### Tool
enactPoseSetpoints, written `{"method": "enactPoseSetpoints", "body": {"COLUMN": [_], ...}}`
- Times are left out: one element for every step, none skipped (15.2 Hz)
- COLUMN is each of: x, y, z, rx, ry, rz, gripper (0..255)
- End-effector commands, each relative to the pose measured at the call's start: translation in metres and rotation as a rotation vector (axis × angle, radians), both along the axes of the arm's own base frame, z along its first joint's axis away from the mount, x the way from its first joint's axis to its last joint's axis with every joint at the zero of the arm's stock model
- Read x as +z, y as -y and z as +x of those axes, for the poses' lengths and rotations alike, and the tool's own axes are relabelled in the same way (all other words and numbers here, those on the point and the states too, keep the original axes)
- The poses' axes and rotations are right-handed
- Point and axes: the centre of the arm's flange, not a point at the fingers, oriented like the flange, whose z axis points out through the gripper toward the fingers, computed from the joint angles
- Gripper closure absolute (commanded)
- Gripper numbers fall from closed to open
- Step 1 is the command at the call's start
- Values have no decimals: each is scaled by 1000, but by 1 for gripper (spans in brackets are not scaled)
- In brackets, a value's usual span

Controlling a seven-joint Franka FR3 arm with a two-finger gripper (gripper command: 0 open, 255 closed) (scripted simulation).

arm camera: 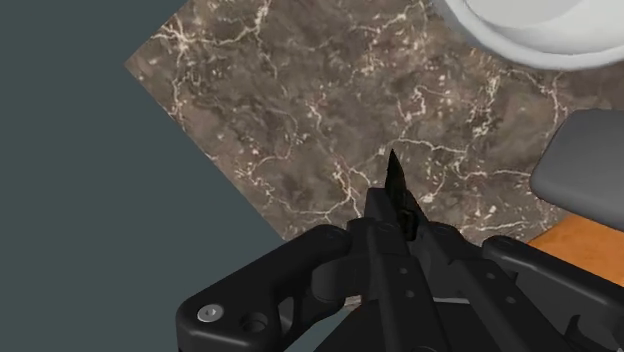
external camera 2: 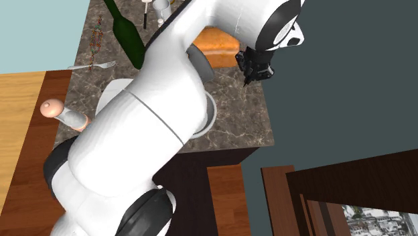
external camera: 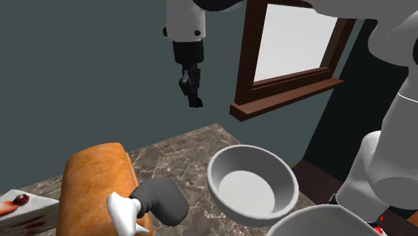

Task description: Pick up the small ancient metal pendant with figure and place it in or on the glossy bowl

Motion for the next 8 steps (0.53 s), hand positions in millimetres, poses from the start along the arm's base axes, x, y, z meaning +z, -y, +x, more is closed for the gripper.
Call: {"method": "enactPoseSetpoints", "body": {"x": [1,1,1,1,1,1,1,1], "y": [-4,-5,-6,-7,-8,-9,-10,-11], "z": [-28,-41,-54,-67,-80,-93,-106,-120], "rx": [-1,-1,-1,-1,-1,-1,-1,-1], "ry": [0,0,0,0,0,0,0,0], "rz": [0,0,0,0,0,0,0,0], "gripper": [255,255,255,255,255,255,255,255]}}
